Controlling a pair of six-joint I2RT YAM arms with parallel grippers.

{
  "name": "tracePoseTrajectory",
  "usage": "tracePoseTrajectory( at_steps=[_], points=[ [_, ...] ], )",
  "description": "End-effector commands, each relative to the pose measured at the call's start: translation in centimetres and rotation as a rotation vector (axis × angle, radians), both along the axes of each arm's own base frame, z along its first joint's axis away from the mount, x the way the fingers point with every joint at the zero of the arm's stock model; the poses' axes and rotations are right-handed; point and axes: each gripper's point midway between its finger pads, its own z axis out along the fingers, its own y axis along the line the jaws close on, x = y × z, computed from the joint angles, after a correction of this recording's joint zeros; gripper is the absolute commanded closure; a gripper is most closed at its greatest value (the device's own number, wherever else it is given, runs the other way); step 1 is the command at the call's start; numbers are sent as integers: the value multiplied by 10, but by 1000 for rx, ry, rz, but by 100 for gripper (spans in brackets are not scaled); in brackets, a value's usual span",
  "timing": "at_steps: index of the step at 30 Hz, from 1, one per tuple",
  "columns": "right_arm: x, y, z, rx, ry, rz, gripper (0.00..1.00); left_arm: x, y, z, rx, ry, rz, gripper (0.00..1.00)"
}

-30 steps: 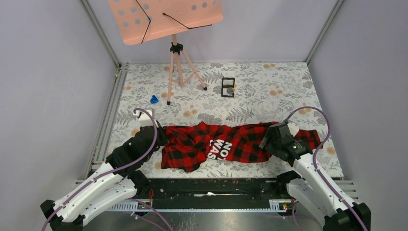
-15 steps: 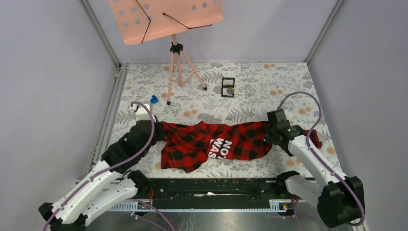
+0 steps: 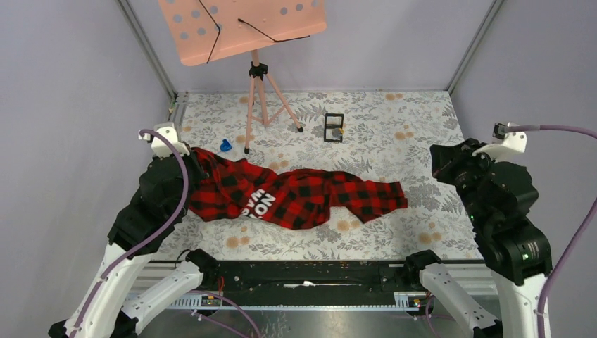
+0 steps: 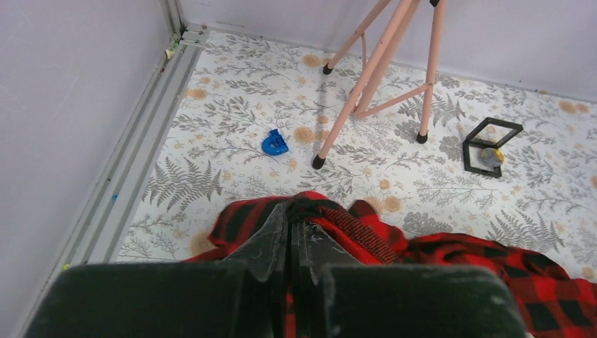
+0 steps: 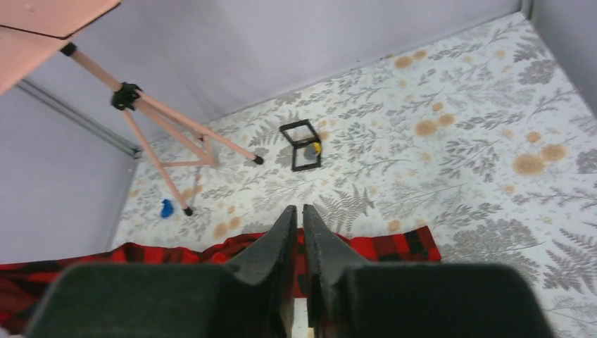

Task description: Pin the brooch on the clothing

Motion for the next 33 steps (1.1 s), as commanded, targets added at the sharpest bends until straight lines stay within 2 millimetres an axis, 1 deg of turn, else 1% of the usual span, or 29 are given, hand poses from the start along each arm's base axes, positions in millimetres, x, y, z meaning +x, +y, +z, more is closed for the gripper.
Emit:
tracePoseTrajectory(
  at_steps=[1,4,5,6,7,9,10,12,14,17,20,22,25,28,31,33],
  points=[
    [-3,13,-42,-49,157,88,76,-6,5,15,30,-48,-20,100],
    [6,34,-91,-20,288,164,62,-10,0,8,31,-47,-65,100],
    [8,44,-108,1,331,204,58,-11,1,6,34,-50,-71,100],
    [9,57,-133,31,390,259,56,-12,2,1,42,-49,-70,100],
    [10,68,-148,63,427,303,54,-13,3,-1,45,-56,-66,100],
    [12,91,-174,135,478,398,50,-14,7,-4,48,-69,-58,100],
    [13,101,-184,167,493,440,46,-15,7,-6,46,-76,-56,100],
    [15,115,-202,207,526,489,40,-15,8,-9,45,-86,-52,100],
    [16,123,-218,203,555,506,36,-14,10,-12,45,-90,-38,100],
    [18,136,-238,175,597,527,33,-12,13,-16,44,-102,-14,100],
    [20,158,-251,174,607,574,32,-10,15,-21,39,-118,2,100],
    [19,178,-259,171,617,612,31,-10,16,-24,44,-122,9,100],
    [25,199,-274,167,649,631,32,-10,19,-29,47,-119,27,100],
    [33,217,-287,165,687,655,34,-10,18,-36,42,-109,25,100],
    [41,234,-299,161,717,683,37,-7,16,-42,49,-90,24,100],
    [47,245,-301,159,722,700,40,-5,16,-43,53,-79,24,100]
  ],
)
